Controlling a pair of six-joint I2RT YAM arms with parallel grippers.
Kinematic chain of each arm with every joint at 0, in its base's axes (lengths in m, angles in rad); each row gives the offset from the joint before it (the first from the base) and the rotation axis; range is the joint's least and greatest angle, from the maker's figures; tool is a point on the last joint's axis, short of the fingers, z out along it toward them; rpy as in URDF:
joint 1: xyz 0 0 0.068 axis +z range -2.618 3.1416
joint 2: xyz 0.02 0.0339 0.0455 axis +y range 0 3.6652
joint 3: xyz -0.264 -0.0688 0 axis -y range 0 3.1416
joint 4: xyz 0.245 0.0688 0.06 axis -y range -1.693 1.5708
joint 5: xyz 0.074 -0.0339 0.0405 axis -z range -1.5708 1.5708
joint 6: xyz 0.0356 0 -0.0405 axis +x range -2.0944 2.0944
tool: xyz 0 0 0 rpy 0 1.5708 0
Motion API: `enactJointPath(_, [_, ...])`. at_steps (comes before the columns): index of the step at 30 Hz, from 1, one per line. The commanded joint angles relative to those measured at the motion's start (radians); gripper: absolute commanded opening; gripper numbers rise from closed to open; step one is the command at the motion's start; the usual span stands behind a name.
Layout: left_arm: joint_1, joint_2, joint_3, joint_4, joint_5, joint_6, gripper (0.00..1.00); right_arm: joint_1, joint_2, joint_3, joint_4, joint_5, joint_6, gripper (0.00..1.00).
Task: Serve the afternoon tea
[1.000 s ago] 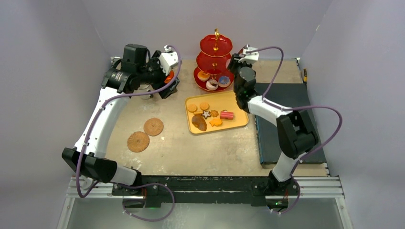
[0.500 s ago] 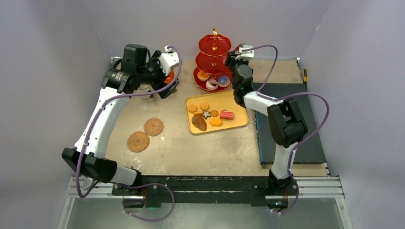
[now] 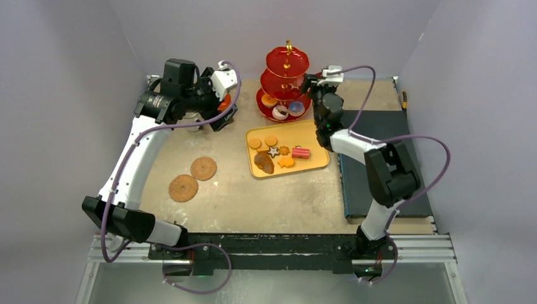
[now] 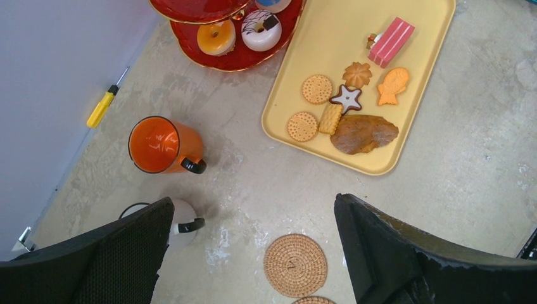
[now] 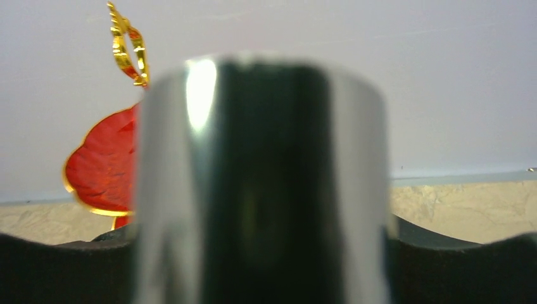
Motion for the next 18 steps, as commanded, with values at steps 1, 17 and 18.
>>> enactJointPath(1, [-0.003,-0.034,0.033,-0.011,0.013,0.007,0.98,0.012,-0.198,-0.145,0.073,-0.065,0.044,0.65])
enactJointPath(17, [-0.003,-0.076,-0.008,-0.010,0.024,-0.001,0.98,0.349,-0.618,-0.635,-0.166,-0.005,0.162,0.64])
enactJointPath(18, [-0.003,-0.079,-0.009,-0.011,0.026,-0.001,0.98,0.362,-0.618,-0.646,-0.174,0.001,0.169,0.64])
